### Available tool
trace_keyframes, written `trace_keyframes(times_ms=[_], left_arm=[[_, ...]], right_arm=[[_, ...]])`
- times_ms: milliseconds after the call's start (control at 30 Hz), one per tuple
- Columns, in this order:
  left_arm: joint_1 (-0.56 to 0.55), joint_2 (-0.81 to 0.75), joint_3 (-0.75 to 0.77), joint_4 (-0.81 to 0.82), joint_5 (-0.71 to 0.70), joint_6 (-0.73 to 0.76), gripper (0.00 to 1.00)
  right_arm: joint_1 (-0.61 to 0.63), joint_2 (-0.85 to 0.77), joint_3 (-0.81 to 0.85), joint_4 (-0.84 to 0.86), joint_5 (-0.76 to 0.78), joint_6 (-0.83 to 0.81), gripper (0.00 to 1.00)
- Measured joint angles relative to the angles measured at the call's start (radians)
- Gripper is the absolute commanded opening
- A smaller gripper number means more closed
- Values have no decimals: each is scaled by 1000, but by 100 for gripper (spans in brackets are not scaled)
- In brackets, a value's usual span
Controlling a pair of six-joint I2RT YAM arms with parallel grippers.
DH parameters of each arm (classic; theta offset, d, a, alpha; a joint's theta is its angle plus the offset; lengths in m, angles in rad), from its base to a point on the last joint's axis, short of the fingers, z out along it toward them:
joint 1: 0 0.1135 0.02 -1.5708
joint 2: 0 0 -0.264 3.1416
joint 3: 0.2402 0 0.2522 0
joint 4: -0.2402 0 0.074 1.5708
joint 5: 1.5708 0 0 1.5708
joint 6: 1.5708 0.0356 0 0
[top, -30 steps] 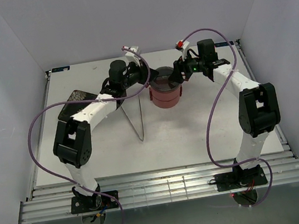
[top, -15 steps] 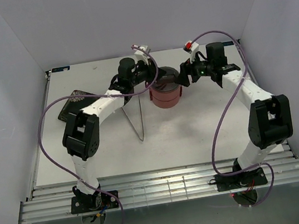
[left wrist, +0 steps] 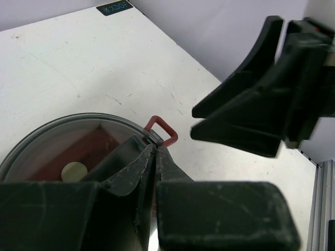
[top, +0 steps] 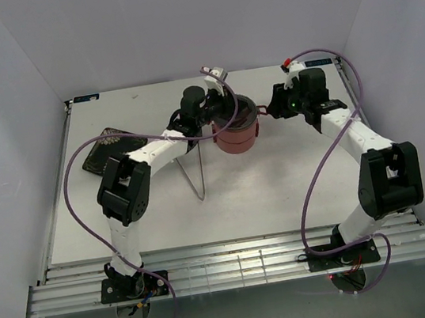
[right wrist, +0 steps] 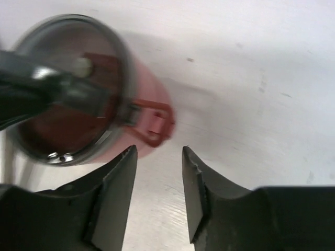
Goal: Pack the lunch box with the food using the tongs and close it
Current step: Close the fastener on the packing box.
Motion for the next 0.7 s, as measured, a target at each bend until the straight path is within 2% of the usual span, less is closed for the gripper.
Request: trace_keyframes(times_ms=[167,333,433,700], left_arm=[[-14,0,-35,30,-5,0,16],[-14,11,-75,47,-19,-1,15],[-13,11,-78,52,-20,0,15],[-13,12,-85,69,-21,0,15]], right_arm=[[0,32,11,-37,139,50,31],[0,104,109,-111,228,60,18],[10,152,169,-139,268,59,14],[123,322,285,-238,303,24,12]])
